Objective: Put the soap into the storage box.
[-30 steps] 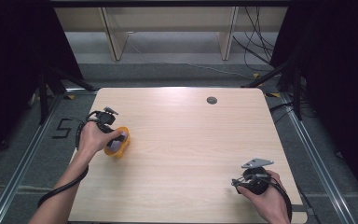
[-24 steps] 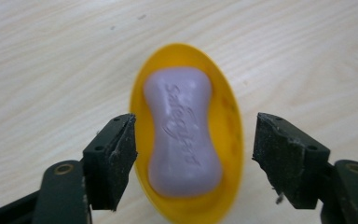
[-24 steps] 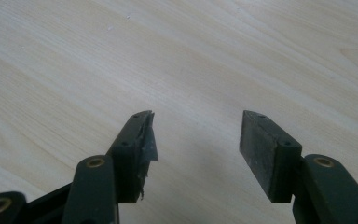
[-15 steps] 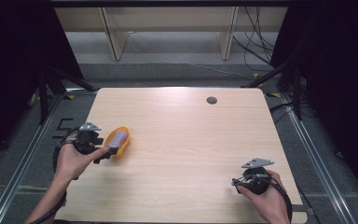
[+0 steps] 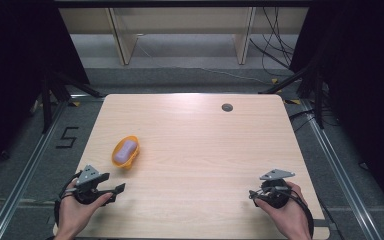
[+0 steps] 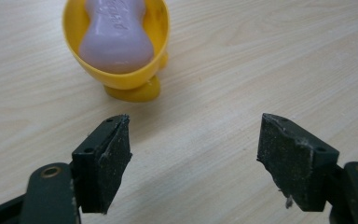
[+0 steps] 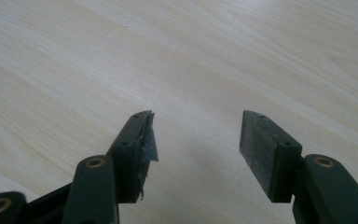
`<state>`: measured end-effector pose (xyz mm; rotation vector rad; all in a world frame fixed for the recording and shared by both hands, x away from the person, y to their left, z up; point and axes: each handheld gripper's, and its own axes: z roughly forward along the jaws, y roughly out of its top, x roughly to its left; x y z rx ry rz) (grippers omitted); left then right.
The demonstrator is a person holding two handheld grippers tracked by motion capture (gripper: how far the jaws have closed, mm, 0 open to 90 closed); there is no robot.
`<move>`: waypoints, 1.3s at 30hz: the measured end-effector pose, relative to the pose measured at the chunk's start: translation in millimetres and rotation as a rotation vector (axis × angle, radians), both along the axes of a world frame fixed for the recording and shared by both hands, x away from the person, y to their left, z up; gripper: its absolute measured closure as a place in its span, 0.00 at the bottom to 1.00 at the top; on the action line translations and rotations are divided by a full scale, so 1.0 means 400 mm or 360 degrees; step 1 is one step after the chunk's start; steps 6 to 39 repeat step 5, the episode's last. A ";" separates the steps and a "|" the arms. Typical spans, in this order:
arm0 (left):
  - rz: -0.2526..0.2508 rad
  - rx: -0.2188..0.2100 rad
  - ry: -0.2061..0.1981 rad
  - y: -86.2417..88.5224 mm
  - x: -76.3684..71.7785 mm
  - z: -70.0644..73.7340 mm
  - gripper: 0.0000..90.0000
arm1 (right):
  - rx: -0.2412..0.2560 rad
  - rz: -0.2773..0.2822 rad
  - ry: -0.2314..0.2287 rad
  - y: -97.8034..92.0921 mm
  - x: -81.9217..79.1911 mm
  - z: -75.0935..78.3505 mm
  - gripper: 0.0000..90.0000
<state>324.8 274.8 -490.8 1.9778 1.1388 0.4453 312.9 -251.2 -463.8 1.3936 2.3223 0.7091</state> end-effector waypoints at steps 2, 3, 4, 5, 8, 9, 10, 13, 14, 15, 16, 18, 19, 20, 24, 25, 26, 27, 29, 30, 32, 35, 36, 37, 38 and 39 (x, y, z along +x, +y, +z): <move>0.0017 -0.0054 -0.0019 -0.010 0.005 -0.008 0.28 | 0.0004 -0.0002 0.0000 -0.001 0.000 0.000 0.50; 0.0004 -0.0063 -0.0006 -0.012 0.009 -0.012 0.32 | 0.0001 0.0010 -0.0011 -0.004 0.001 -0.001 0.49; 0.0004 -0.0063 -0.0006 -0.012 0.009 -0.012 0.31 | 0.0001 0.0010 -0.0011 -0.004 0.001 -0.001 0.49; 0.0008 -0.0070 -0.0012 -0.013 0.011 -0.015 0.31 | 0.0008 0.0010 -0.0019 -0.004 0.002 -0.002 0.49; 0.0008 -0.0070 -0.0012 -0.013 0.011 -0.015 0.31 | 0.0008 0.0010 -0.0019 -0.004 0.002 -0.002 0.49; 0.0008 -0.0070 -0.0012 -0.013 0.011 -0.015 0.31 | 0.0008 0.0010 -0.0019 -0.004 0.002 -0.002 0.49; 0.0008 -0.0070 -0.0012 -0.013 0.011 -0.015 0.31 | 0.0008 0.0010 -0.0019 -0.004 0.002 -0.002 0.49; 0.0008 -0.0070 -0.0012 -0.013 0.011 -0.015 0.31 | 0.0008 0.0010 -0.0019 -0.004 0.002 -0.002 0.49; 0.0008 -0.0070 -0.0012 -0.013 0.011 -0.015 0.31 | 0.0008 0.0010 -0.0019 -0.004 0.002 -0.002 0.49; 0.0008 -0.0070 -0.0012 -0.013 0.011 -0.015 0.31 | 0.0008 0.0010 -0.0019 -0.004 0.002 -0.002 0.49; 0.0008 -0.0070 -0.0012 -0.013 0.011 -0.015 0.31 | 0.0008 0.0010 -0.0019 -0.004 0.002 -0.002 0.49; 0.0008 -0.0070 -0.0012 -0.013 0.011 -0.015 0.31 | 0.0008 0.0010 -0.0019 -0.004 0.002 -0.002 0.49; 0.0008 -0.0070 -0.0012 -0.013 0.011 -0.015 0.31 | 0.0008 0.0010 -0.0019 -0.004 0.002 -0.002 0.49; 0.0008 -0.0070 -0.0012 -0.013 0.011 -0.015 0.31 | 0.0008 0.0010 -0.0019 -0.004 0.002 -0.002 0.49; 0.0008 -0.0070 -0.0012 -0.013 0.011 -0.015 0.31 | 0.0008 0.0010 -0.0019 -0.004 0.002 -0.002 0.49; 0.0008 -0.0070 -0.0012 -0.013 0.011 -0.015 0.31 | 0.0008 0.0010 -0.0019 -0.004 0.002 -0.002 0.49; 0.0008 -0.0070 -0.0012 -0.013 0.011 -0.015 0.31 | 0.0008 0.0010 -0.0019 -0.004 0.002 -0.002 0.49; 0.0008 -0.0070 -0.0012 -0.013 0.011 -0.015 0.31 | 0.0008 0.0010 -0.0019 -0.004 0.002 -0.002 0.49; 0.0008 -0.0070 -0.0012 -0.013 0.011 -0.015 0.31 | 0.0008 0.0010 -0.0019 -0.004 0.002 -0.002 0.49; 0.0008 -0.0070 -0.0012 -0.013 0.011 -0.015 0.31 | 0.0008 0.0010 -0.0019 -0.004 0.002 -0.002 0.49; 0.0008 -0.0070 -0.0012 -0.013 0.011 -0.015 0.31 | 0.0008 0.0010 -0.0019 -0.004 0.002 -0.002 0.49; 0.0008 -0.0070 -0.0012 -0.013 0.011 -0.015 0.31 | 0.0008 0.0010 -0.0019 -0.004 0.002 -0.002 0.49; 0.0008 -0.0070 -0.0012 -0.013 0.011 -0.015 0.31 | 0.0008 0.0010 -0.0019 -0.004 0.002 -0.002 0.49; 0.0008 -0.0070 -0.0012 -0.013 0.011 -0.015 0.31 | 0.0008 0.0010 -0.0019 -0.004 0.002 -0.002 0.49; 0.0008 -0.0070 -0.0012 -0.013 0.011 -0.015 0.31 | 0.0008 0.0010 -0.0019 -0.004 0.002 -0.002 0.49; 0.0008 -0.0070 -0.0012 -0.013 0.011 -0.015 0.31 | 0.0008 0.0010 -0.0019 -0.004 0.002 -0.002 0.49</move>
